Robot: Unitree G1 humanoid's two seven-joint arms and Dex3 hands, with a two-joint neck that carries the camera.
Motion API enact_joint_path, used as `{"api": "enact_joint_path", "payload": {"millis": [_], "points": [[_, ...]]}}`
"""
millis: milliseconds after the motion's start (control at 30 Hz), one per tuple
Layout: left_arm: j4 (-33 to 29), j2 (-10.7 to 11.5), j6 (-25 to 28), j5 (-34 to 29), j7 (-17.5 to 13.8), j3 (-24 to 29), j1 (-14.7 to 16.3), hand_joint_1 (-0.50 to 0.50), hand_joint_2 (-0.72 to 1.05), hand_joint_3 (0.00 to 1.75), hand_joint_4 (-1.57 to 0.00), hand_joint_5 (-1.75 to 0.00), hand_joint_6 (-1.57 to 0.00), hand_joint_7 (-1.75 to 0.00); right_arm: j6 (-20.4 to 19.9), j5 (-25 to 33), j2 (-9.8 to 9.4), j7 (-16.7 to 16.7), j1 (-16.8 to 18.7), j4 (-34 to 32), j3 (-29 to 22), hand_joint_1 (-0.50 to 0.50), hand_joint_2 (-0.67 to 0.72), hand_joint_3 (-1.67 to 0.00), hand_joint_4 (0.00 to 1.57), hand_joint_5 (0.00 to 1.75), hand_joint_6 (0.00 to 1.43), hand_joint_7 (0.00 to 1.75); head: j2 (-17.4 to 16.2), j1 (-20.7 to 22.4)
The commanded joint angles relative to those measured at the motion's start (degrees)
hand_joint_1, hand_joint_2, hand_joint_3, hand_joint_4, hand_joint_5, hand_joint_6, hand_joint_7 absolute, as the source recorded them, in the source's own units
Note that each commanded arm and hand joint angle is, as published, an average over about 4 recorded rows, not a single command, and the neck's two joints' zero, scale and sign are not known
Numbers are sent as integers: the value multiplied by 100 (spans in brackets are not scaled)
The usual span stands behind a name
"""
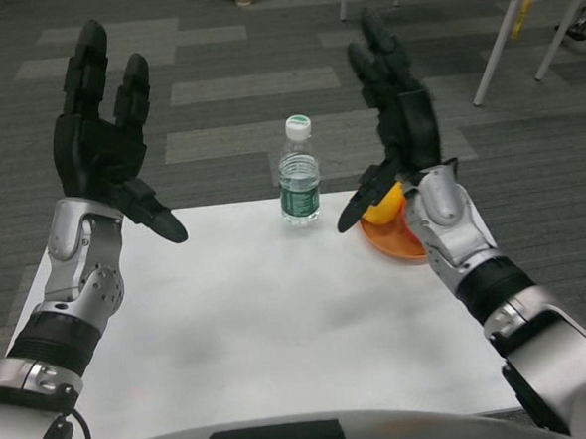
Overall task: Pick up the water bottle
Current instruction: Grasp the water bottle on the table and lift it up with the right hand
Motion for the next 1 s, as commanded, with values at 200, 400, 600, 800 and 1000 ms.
{"api": "enact_joint_path", "payload": {"millis": [200, 400, 600, 800, 1000], "points": [[31, 1, 6, -13, -11, -5, -24, -48, -68, 9, 0, 0, 0, 0, 17, 26, 154, -221, -655, 1064, 406, -46, 60, 0, 0, 0, 0, 0, 130, 29], [13, -26, 6, -11, -7, -23, 13, -48, -72, 9, 0, 0, 0, -2, 37, 33, 218, -230, -927, 1567, 569, -46, 60, 0, 0, 0, 0, 0, 215, -21], [44, -28, 6, -20, -11, -113, 13, -48, -72, 9, 0, 0, 0, 0, 94, 35, 301, -239, -1303, 2164, 868, -46, 65, 0, 0, 0, 0, 0, 287, -76], [48, -28, 6, -20, -11, -137, 13, -48, -72, 4, 0, 0, 0, 0, 184, 44, 376, -239, -1613, 2681, 1213, -46, 66, 0, 0, 0, 0, 0, 295, -60], [48, -28, 6, -24, -11, -137, 13, -48, -72, 9, 0, 0, 0, -2, 246, 44, 429, -239, -1828, 3019, 1542, -46, 66, 0, 0, 0, 0, 0, 293, -58]]}}
